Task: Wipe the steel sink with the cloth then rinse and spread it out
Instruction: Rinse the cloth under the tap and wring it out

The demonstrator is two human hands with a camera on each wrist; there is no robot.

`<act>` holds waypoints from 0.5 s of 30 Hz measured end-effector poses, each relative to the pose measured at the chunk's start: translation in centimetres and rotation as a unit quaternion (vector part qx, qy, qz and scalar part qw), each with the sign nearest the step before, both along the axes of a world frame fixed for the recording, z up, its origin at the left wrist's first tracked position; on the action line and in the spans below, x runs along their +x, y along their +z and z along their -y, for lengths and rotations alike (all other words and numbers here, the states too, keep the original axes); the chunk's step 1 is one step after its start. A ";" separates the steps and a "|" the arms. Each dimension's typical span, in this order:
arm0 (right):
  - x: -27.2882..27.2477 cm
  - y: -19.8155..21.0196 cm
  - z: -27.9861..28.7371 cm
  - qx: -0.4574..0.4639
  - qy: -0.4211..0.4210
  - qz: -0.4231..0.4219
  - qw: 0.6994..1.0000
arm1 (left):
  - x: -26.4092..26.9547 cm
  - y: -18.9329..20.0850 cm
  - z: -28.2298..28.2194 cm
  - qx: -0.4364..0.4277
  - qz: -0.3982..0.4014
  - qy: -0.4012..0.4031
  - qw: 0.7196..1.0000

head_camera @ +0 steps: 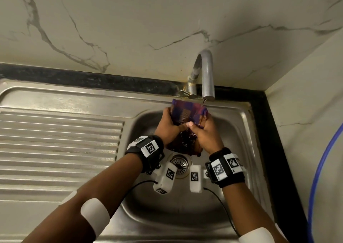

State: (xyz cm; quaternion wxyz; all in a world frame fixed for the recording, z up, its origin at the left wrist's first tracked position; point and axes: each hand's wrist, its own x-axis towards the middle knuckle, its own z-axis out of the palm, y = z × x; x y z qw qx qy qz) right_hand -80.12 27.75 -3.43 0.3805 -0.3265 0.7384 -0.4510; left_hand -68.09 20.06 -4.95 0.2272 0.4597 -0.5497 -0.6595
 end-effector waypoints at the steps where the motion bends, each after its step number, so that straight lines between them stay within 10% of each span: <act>1: 0.4 0.0 0.1 0.000 0.018 0.020 1.000 | -0.2 0.1 -0.1 0.002 -0.002 0.000 1.000; 6: 0.9 -1.1 0.6 0.019 -0.014 -0.089 0.996 | -0.4 -0.4 0.1 0.006 0.049 0.002 0.999; 10: 1.2 -1.0 0.5 -0.002 -0.057 -0.138 0.989 | -0.1 -0.2 0.1 -0.152 0.168 0.035 0.973; 13: 1.7 -0.1 0.3 -0.021 -0.059 -0.083 0.995 | -0.2 1.1 -0.1 -0.202 0.162 0.007 0.966; 15: 2.1 0.5 0.0 -0.038 -0.035 -0.007 0.999 | -0.5 2.0 -0.4 -0.090 0.079 -0.044 0.992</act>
